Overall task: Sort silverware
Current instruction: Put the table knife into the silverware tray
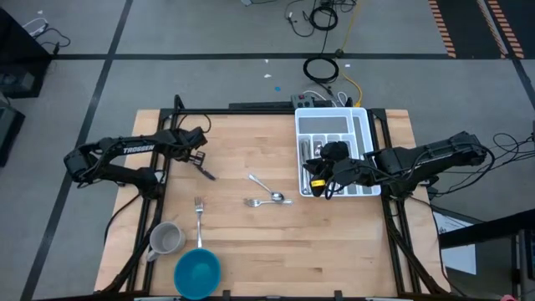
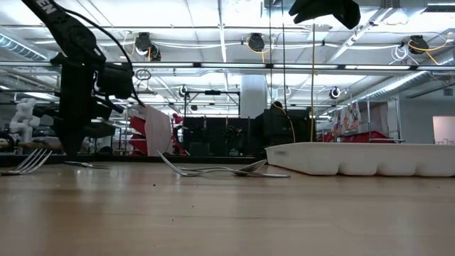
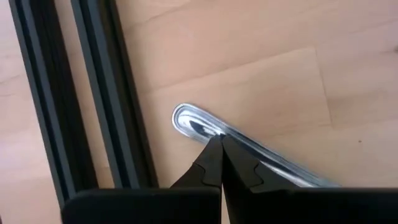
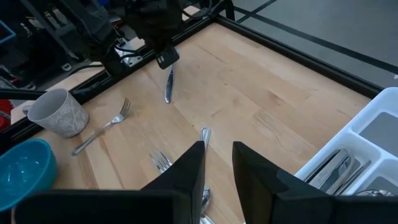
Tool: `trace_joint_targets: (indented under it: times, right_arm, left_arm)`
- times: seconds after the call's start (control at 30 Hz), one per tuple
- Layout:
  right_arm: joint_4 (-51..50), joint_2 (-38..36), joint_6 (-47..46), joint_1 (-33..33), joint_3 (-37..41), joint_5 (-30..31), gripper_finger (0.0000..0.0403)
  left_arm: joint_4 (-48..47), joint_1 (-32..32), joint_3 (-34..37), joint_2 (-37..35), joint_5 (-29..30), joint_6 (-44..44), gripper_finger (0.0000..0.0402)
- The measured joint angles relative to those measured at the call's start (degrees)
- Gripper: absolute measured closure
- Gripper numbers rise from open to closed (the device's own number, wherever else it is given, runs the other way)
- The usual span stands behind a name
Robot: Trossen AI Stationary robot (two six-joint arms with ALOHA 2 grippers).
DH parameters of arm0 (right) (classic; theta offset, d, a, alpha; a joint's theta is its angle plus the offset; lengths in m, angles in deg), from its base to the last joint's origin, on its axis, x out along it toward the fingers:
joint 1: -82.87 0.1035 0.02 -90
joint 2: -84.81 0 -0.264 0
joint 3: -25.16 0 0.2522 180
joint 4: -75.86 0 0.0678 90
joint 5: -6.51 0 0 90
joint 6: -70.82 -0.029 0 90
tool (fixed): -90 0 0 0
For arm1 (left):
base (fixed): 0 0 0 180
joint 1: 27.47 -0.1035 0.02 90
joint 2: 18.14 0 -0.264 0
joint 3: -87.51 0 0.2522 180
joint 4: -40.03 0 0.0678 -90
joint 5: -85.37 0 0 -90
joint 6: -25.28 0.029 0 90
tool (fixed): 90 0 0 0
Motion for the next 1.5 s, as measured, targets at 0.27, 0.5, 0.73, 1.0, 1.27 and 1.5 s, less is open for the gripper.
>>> trace_joint_targets:
  times: [0.27,0.5,0.73,1.0,1.27,1.5]
  right_arm:
    - [-0.12,0.00,0.02,0.00,0.00,-0.08,0.0330]
    - [-0.15,0.00,0.04,0.00,0.00,-0.10,0.0330]
    - [-0.17,-0.02,0.52,0.00,0.00,-0.08,0.0330]
    - [-0.08,-0.02,0.22,0.00,0.00,-0.07,0.0330]
    - [0.24,-0.02,0.18,0.00,0.00,-0.08,0.0330]
    - [0.22,-0.02,0.43,0.00,0.00,-0.08,0.0330]
  left_arm:
    - [5.56,0.03,1.33,2.51,-2.08,0.06,0.0401]
    - [7.59,3.53,1.59,4.70,-4.44,-4.92,0.0402]
    - [13.53,8.59,-0.20,4.79,-8.96,-11.47,0.0401]
    - [-2.02,14.14,-7.87,3.52,0.94,-11.66,0.0401]
    - [-8.24,14.17,-1.83,3.63,2.66,-20.98,0.0401]
    - [-5.02,14.59,2.04,3.63,5.50,-23.98,0.0401]
